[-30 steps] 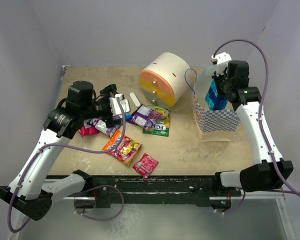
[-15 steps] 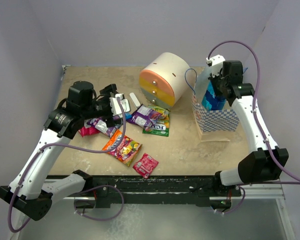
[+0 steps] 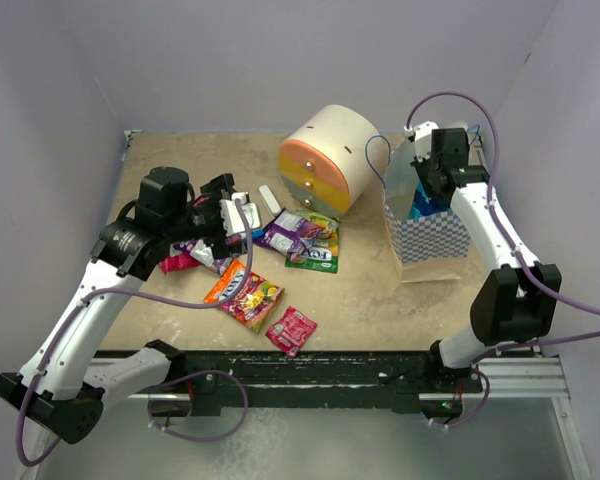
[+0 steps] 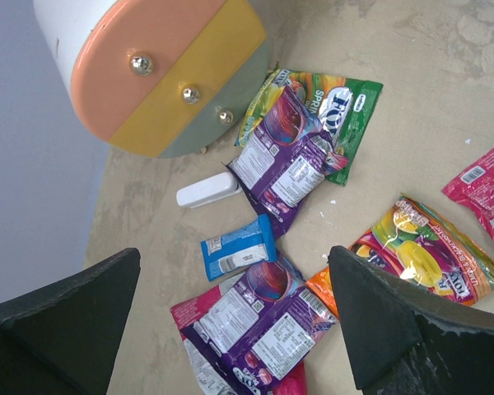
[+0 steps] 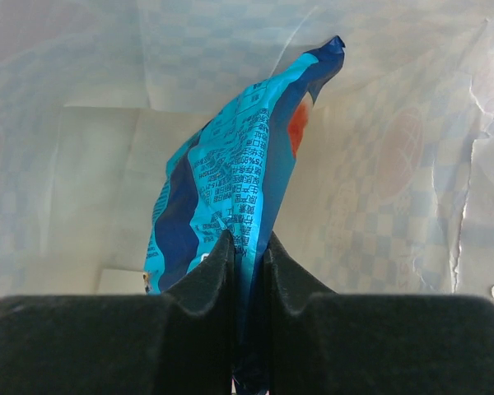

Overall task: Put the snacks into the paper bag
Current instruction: Place the snack in the paper bag.

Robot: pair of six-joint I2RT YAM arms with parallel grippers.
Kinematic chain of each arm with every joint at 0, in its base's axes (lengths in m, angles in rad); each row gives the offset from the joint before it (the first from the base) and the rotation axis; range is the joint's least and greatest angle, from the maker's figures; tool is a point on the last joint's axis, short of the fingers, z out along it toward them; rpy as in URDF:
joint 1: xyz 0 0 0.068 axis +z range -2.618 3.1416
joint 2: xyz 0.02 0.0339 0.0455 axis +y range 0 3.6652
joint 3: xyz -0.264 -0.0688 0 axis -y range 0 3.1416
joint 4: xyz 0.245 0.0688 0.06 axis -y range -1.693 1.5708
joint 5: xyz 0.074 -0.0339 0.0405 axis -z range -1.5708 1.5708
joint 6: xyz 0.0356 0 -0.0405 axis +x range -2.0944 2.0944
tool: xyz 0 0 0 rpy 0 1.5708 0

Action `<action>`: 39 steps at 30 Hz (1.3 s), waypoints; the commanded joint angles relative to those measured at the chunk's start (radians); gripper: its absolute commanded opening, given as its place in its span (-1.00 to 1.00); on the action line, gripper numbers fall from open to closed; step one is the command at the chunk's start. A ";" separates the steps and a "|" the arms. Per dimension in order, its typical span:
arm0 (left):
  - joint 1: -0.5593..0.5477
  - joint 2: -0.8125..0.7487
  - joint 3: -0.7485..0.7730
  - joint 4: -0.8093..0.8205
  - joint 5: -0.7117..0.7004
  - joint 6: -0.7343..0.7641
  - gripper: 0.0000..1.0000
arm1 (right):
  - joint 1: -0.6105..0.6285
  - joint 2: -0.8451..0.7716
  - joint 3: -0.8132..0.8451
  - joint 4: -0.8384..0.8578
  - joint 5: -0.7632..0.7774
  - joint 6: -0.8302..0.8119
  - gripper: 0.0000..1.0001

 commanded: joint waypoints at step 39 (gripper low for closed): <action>0.315 0.044 -0.241 0.228 -0.169 -0.492 0.88 | 0.006 -0.469 -0.012 -0.032 -0.656 -0.005 0.40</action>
